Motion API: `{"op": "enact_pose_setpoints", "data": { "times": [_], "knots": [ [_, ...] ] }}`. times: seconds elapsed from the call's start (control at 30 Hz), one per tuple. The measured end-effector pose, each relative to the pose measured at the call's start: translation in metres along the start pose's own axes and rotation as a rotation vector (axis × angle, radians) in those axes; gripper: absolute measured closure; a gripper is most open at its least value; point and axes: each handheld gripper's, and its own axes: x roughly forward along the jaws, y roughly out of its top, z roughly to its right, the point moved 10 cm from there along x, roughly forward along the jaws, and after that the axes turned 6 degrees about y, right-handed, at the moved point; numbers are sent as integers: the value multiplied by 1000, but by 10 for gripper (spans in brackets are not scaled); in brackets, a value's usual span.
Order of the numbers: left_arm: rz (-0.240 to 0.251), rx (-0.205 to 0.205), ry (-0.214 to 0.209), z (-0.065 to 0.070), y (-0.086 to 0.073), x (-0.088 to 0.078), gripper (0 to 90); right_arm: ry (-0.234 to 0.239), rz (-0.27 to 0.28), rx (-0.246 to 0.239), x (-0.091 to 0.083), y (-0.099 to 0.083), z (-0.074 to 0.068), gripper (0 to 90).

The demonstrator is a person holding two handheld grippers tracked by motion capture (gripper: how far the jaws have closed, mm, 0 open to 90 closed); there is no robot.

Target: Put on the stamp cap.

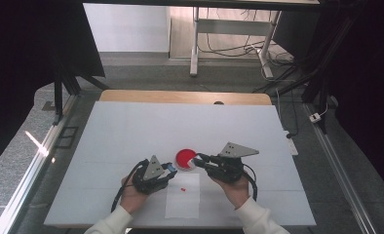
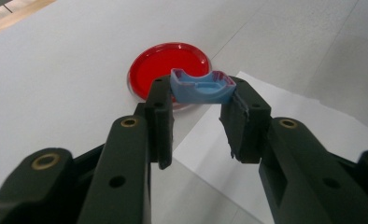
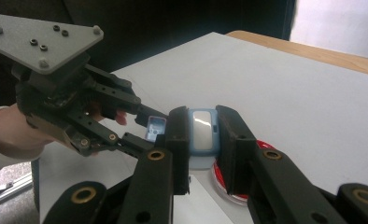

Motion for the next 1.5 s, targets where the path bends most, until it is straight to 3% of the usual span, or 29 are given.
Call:
{"op": "enact_pose_setpoints", "data": {
  "times": [0.57, 1.5],
  "knots": [
    [-5, 26, -3, 14, 8, 23, 642, -28, 8, 37, 2, -2, 3, 753],
    [11, 31, -1, 20, 14, 27, 643, -33, 7, 110, 14, -10, -1, 753]
  ]
}}
